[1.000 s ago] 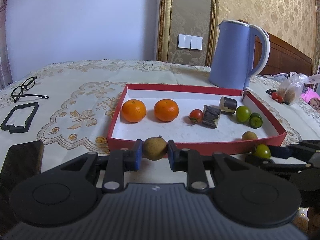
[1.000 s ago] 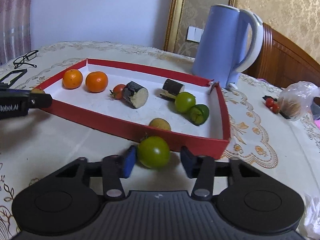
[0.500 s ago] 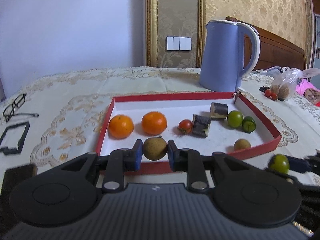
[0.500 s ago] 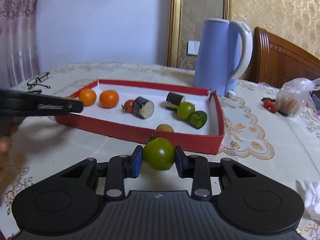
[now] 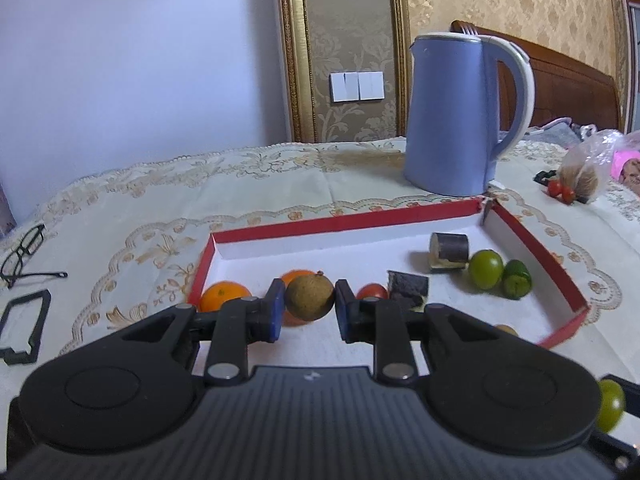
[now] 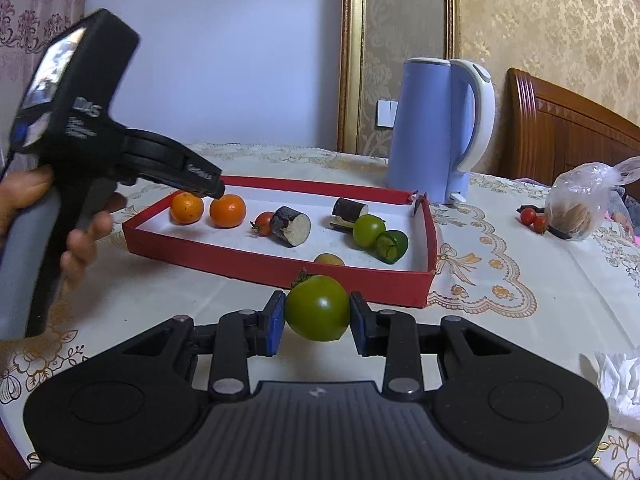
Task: Organize fruits
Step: 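Carry the longan into the box and release it while the right gripper grasps a green tomato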
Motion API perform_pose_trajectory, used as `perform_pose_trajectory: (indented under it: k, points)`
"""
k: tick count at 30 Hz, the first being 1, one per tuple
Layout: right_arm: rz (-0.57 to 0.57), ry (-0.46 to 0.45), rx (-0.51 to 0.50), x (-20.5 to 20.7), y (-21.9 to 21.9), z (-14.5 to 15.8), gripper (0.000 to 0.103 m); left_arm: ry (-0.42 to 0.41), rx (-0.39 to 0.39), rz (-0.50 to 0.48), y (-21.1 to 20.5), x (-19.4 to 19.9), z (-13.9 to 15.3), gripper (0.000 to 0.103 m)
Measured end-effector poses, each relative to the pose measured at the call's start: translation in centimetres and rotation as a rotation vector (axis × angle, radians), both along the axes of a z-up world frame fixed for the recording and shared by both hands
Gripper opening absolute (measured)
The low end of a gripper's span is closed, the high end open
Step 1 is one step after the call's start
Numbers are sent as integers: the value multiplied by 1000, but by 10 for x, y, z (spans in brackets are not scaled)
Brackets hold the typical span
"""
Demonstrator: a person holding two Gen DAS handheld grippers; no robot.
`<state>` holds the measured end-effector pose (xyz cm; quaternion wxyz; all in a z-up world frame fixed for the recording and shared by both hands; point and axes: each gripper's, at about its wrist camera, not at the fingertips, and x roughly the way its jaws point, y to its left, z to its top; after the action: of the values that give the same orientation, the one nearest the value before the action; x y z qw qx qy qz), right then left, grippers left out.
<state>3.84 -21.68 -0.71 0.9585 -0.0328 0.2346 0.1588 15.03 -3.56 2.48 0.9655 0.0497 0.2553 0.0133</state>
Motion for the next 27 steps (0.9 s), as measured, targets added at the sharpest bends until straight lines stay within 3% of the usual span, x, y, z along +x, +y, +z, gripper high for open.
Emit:
perform_pose_trajectory:
  k: [20, 27]
  points:
    - [5, -22, 21, -5, -4, 4, 33, 57, 106, 38, -20, 78, -15, 24]
    - [5, -33, 21, -8, -3, 8, 33, 70, 98, 38, -22, 90, -18, 25]
